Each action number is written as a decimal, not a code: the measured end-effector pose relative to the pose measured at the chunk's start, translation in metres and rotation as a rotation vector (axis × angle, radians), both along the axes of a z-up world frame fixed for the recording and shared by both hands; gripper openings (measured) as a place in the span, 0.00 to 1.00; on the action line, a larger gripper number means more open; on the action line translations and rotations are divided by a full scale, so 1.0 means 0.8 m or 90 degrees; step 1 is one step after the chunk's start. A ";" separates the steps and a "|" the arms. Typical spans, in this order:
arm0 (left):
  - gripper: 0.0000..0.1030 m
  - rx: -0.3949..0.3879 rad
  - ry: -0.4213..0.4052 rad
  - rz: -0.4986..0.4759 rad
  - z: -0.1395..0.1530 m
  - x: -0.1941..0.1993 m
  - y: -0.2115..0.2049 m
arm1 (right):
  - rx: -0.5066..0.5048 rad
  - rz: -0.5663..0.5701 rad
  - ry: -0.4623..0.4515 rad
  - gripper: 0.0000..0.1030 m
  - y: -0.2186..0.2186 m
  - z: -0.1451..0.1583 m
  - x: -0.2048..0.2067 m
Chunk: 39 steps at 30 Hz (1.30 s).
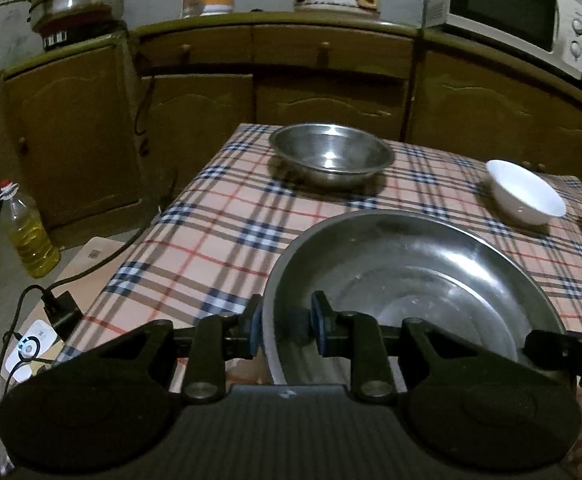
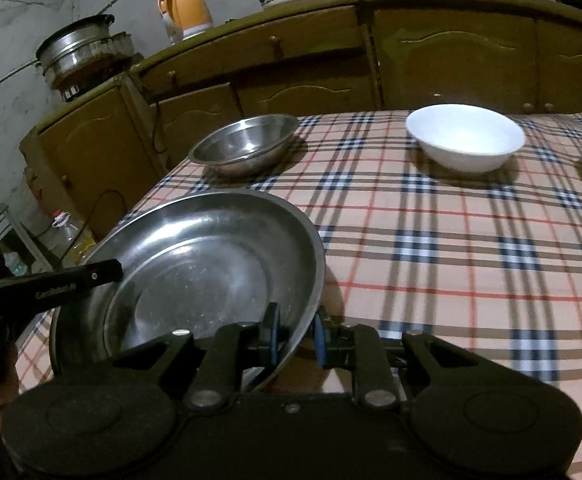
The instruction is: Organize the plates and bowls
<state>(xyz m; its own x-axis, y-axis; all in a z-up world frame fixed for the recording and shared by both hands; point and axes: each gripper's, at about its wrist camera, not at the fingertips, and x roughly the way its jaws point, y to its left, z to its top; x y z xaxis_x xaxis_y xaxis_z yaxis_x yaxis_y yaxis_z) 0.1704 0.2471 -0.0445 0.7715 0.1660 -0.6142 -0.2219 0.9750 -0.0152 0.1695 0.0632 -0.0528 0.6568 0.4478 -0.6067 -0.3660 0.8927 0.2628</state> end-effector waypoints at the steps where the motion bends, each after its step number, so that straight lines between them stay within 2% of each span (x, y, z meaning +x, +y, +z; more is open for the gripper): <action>1: 0.24 -0.001 0.002 0.001 -0.002 0.003 0.004 | -0.001 -0.002 0.000 0.23 0.005 -0.002 0.001; 14: 0.25 -0.004 0.008 -0.052 -0.028 0.047 0.011 | -0.015 -0.074 0.002 0.24 0.014 -0.029 0.012; 23: 0.26 -0.011 0.013 -0.048 -0.039 0.053 0.014 | -0.015 -0.078 0.005 0.25 0.016 -0.040 0.015; 26: 0.26 0.003 0.016 -0.051 -0.041 0.053 0.011 | -0.018 -0.070 0.005 0.31 0.017 -0.040 0.015; 27: 0.26 0.003 0.015 -0.051 -0.041 0.054 0.010 | -0.023 -0.070 0.001 0.38 0.018 -0.040 0.014; 31: 0.28 0.000 0.014 -0.045 -0.039 0.053 0.013 | -0.037 -0.081 -0.032 0.49 0.016 -0.029 0.011; 32: 0.30 0.001 0.013 -0.042 -0.039 0.052 0.013 | -0.037 -0.088 -0.039 0.55 0.013 -0.026 0.011; 34: 0.43 -0.004 0.007 -0.034 -0.034 0.051 0.017 | -0.036 -0.097 -0.061 0.58 0.008 -0.016 0.013; 35: 0.46 -0.009 -0.002 -0.027 -0.030 0.049 0.020 | -0.035 -0.096 -0.070 0.59 0.005 -0.010 0.015; 37: 0.53 -0.018 -0.014 -0.015 -0.022 0.049 0.027 | -0.027 -0.082 -0.081 0.62 0.002 0.003 0.025; 39: 0.61 -0.025 -0.028 0.003 -0.012 0.053 0.036 | -0.009 -0.051 -0.079 0.69 0.003 0.016 0.041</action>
<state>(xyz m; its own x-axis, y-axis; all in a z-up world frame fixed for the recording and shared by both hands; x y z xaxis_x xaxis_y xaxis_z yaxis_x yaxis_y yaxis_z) 0.2126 0.2761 -0.0539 0.7974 0.1469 -0.5854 -0.2254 0.9722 -0.0631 0.2026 0.0655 -0.0397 0.7601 0.3830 -0.5249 -0.3228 0.9237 0.2065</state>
